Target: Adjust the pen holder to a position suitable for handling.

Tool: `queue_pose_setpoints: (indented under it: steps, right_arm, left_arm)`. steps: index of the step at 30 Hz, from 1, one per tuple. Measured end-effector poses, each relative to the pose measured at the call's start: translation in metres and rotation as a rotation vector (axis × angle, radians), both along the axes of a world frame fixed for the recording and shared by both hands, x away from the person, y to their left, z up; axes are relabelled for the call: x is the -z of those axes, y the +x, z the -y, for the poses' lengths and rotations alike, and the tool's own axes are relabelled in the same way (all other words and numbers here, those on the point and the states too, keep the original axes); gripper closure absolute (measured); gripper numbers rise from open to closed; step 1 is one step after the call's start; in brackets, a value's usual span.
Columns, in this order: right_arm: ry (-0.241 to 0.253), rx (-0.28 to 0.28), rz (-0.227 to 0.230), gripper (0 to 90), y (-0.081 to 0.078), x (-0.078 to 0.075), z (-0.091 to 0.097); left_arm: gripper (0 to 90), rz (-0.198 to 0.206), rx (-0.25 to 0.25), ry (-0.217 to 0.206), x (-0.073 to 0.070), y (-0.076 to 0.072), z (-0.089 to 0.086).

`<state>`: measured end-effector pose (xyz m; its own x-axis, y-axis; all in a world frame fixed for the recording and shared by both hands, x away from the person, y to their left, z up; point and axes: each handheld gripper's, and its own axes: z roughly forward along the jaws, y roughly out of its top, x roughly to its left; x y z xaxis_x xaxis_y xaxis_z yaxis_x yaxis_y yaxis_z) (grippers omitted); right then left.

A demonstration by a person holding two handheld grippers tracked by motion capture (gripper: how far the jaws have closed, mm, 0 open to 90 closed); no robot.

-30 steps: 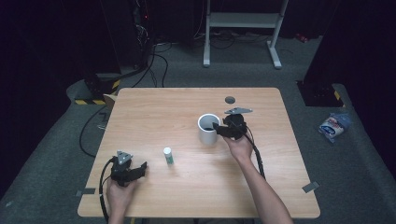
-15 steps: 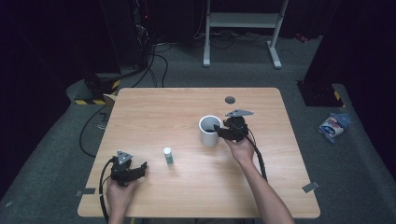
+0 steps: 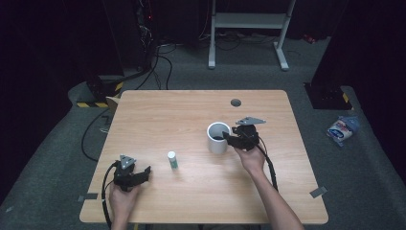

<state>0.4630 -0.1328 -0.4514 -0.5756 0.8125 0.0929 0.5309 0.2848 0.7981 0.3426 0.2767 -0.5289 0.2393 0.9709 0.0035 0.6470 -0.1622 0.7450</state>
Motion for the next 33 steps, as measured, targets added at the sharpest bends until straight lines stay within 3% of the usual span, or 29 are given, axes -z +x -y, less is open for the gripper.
queue_pose_setpoints:
  steps: [33]
  right_arm:
    - [0.009,-0.050,0.017,50.7,-0.041,0.002,0.018]
  left_arm:
    - [25.4,0.000,0.000,0.000,0.000,0.000,0.000]
